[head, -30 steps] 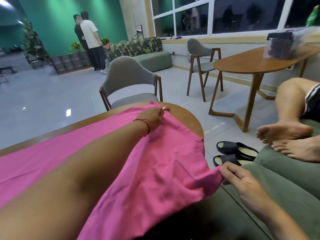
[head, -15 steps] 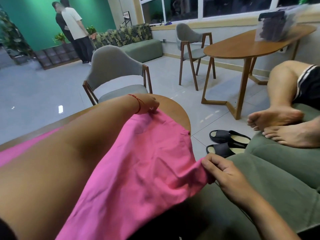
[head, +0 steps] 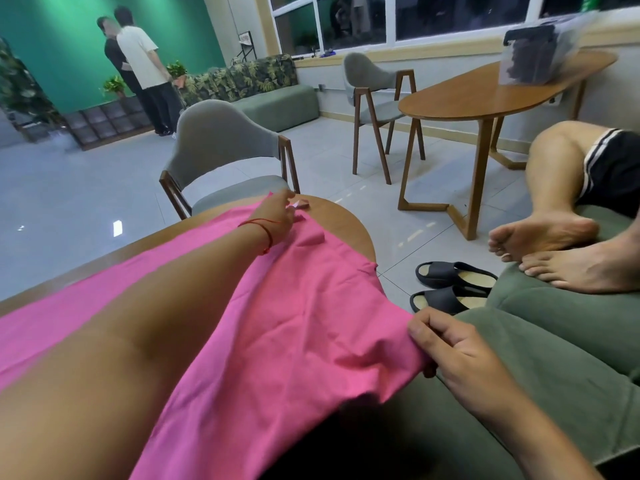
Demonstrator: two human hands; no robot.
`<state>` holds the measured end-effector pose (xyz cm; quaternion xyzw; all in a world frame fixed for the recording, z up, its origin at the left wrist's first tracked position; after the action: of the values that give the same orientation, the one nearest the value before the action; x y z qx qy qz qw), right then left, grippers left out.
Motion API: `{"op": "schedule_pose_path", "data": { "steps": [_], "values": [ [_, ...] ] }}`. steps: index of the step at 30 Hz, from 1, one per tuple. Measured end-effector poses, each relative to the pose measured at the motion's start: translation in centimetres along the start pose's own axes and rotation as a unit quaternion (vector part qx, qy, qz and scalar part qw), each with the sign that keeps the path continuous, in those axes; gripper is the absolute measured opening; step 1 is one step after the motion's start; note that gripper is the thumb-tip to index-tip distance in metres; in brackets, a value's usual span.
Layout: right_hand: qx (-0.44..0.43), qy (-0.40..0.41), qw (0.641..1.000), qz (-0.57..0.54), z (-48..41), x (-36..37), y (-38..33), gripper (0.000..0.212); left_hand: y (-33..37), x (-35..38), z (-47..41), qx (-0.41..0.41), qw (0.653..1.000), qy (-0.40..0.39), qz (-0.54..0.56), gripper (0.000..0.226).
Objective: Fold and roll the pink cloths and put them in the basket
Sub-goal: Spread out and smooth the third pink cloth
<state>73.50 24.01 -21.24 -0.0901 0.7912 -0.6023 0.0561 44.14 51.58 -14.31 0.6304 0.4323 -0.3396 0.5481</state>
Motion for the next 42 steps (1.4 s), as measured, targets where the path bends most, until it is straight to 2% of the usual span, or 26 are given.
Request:
{"op": "schedule_pose_path", "data": {
  "steps": [2, 5, 9, 10, 13, 17, 20, 22, 24, 26, 29, 33, 35, 37, 40, 42],
  "values": [
    [0.0, 0.007, 1.0, -0.006, 0.2, -0.2, 0.1, 0.025, -1.4, -0.8, 0.5, -0.01, 0.999, 0.035, 0.021, 0.032],
    [-0.013, 0.004, 1.0, 0.008, 0.3, -0.2, -0.3, 0.024, -4.7, -1.8, 1.3, -0.042, 0.998, 0.044, 0.008, 0.031],
    [-0.056, 0.081, 0.983, 0.158, 0.2, -1.4, -0.5, 0.021, -8.1, -1.3, 3.1, -0.077, 0.994, -0.029, -0.074, 0.032],
    [-0.06, 0.095, 0.981, 0.16, 0.1, -1.5, -0.7, 0.021, -8.5, -1.2, 3.3, -0.074, 0.993, -0.046, -0.077, 0.035],
    [-0.055, 0.08, 0.991, 0.086, -0.4, -1.0, -2.0, 0.025, -8.6, -1.0, 3.7, -0.05, 0.99, -0.088, -0.099, 0.051],
    [-0.047, 0.132, 0.989, 0.05, -1.6, -0.6, -5.6, 0.026, -9.4, 0.6, 4.6, -0.045, 0.978, -0.12, -0.166, 0.068],
    [-0.04, 0.153, 0.985, 0.062, -2.1, -0.4, -8.7, 0.029, -9.9, 0.7, 4.8, -0.052, 0.975, -0.112, -0.185, 0.071],
    [-0.049, 0.178, 0.983, 0.022, -2.1, -1.0, -10.2, 0.029, -9.6, 0.6, 4.9, -0.056, 0.974, -0.117, -0.184, 0.07],
    [-0.061, 0.119, 0.988, -0.081, -2.0, -1.1, -10.6, 0.037, -9.4, 0.7, 5.2, -0.061, 0.973, -0.123, -0.185, 0.07],
    [-0.055, 0.022, 0.994, -0.096, -1.7, -0.3, -9.9, 0.054, -9.5, 0.7, 5.2, -0.065, 0.974, -0.121, -0.182, 0.07],
    [-0.018, -0.012, 1.0, 0.006, -1.2, 0.9, -6.8, 0.055, -9.4, 0.6, 5.1, -0.063, 0.974, -0.119, -0.182, 0.07],
    [-0.045, 0.056, 0.99, 0.117, -0.9, 0.0, -6.0, 0.029, -9.7, 0.6, 4.9, -0.058, 0.975, -0.116, -0.18, 0.07],
    [-0.08, 0.105, 0.976, 0.174, -0.9, -1.3, -7.5, 0.022, -9.9, 0.6, 4.9, -0.056, 0.975, -0.116, -0.182, 0.071],
    [-0.082, 0.119, 0.957, 0.251, -0.9, -2.7, -8.7, 0.02, -9.9, 0.7, 4.9, -0.057, 0.975, -0.115, -0.182, 0.071],
    [-0.005, 0.074, 0.916, 0.394, -1.1, -4.7, -8.8, 0.019, -9.6, 0.6, 5.0, -0.057, 0.975, -0.115, -0.184, 0.07],
    [0.032, 0.066, 0.898, 0.435, -1.0, -5.3, -8.6, 0.017, -9.6, 0.6, 5.0, -0.053, 0.975, -0.115, -0.185, 0.07]
  ]
}}
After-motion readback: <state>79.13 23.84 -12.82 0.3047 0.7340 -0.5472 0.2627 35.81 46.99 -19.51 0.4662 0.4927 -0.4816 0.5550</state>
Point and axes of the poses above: each hand's wrist, its own z-axis away from the middle knuckle, its own x-axis out of the palm, y = z × x, the point moved 4 cm from there along -z, towards the middle knuckle, and after that the axes turned 6 degrees about -x, right-handed, at the moved point
